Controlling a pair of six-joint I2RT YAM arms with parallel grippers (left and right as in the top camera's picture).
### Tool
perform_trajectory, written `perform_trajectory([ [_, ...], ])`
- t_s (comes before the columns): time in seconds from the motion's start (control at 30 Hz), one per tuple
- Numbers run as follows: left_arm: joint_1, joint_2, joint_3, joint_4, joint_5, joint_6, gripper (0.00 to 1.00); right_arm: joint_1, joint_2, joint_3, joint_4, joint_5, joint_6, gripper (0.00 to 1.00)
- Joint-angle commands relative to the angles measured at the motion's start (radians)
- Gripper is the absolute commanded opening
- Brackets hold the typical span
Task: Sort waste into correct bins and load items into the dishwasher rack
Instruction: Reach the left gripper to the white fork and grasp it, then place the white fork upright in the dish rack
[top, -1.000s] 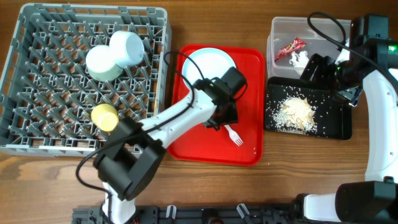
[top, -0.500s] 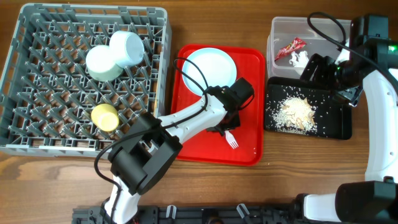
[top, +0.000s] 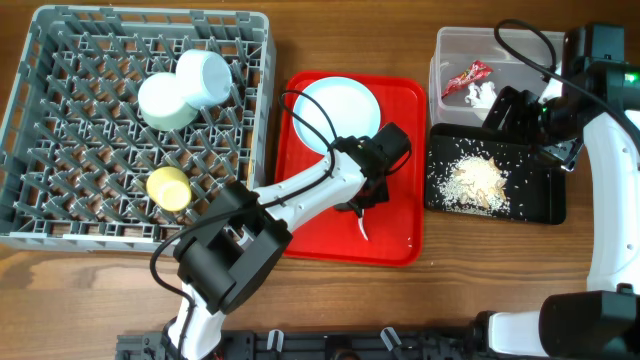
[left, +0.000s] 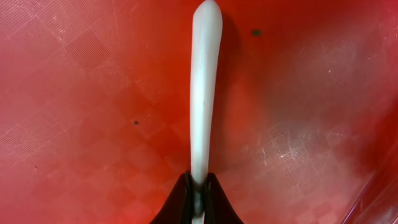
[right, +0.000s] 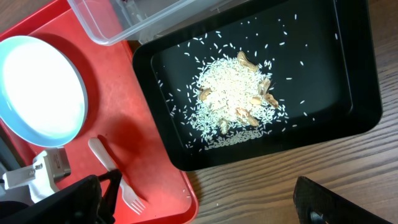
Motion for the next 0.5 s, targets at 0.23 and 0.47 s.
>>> perform_trajectory([
  [0.23,0.025,-0.13,-0.017,-0.028,-0.088,0.15,0.04,-0.003,-0.009,0.0,-0.007,0.018,-0.014,1.0],
  [0.47,0.238,-0.373,-0.017,-0.104,-0.088,0.458,0.04,-0.003,-0.009,0.0,-0.008,0.018,-0.014,1.0],
])
